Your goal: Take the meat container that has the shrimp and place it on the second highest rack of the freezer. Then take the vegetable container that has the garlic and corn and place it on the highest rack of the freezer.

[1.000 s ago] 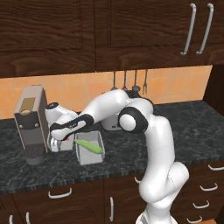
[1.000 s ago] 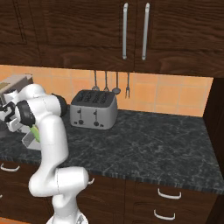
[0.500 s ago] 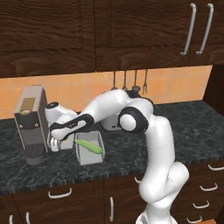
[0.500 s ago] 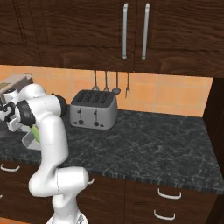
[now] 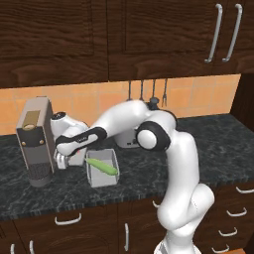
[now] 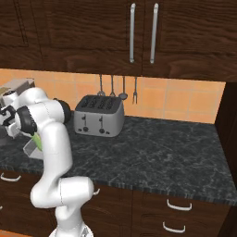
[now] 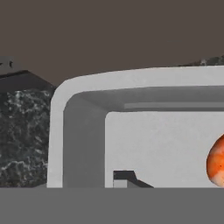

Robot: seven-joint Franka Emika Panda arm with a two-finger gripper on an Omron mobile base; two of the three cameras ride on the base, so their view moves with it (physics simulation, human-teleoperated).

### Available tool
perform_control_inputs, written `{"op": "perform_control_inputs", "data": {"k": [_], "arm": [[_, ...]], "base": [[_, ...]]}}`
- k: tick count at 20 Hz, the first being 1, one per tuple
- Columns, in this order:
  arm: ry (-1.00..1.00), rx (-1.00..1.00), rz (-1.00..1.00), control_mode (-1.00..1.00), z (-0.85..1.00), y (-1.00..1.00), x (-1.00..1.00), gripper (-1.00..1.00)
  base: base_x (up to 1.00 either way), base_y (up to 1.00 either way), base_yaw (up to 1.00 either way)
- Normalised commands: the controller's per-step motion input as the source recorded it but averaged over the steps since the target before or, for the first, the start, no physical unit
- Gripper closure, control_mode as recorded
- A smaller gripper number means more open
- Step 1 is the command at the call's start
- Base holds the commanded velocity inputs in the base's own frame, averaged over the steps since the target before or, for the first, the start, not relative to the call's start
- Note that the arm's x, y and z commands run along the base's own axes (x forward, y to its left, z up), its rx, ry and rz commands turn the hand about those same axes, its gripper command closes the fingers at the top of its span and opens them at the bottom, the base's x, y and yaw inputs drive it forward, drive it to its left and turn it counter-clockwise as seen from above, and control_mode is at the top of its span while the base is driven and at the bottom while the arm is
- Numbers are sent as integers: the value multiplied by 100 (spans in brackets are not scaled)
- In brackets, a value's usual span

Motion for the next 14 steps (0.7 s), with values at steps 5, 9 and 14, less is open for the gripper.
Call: {"op": "perform_control_inputs", "data": {"k": [5,9,14], "arm": [[0,0,0,-100,66,0,-19,100],[2,-1,1,-100,59,-34,-43,100],[5,-1,2,-100,29,-57,-66,100]], "base": [[0,0,0],[0,0,0],[0,0,0]]}}
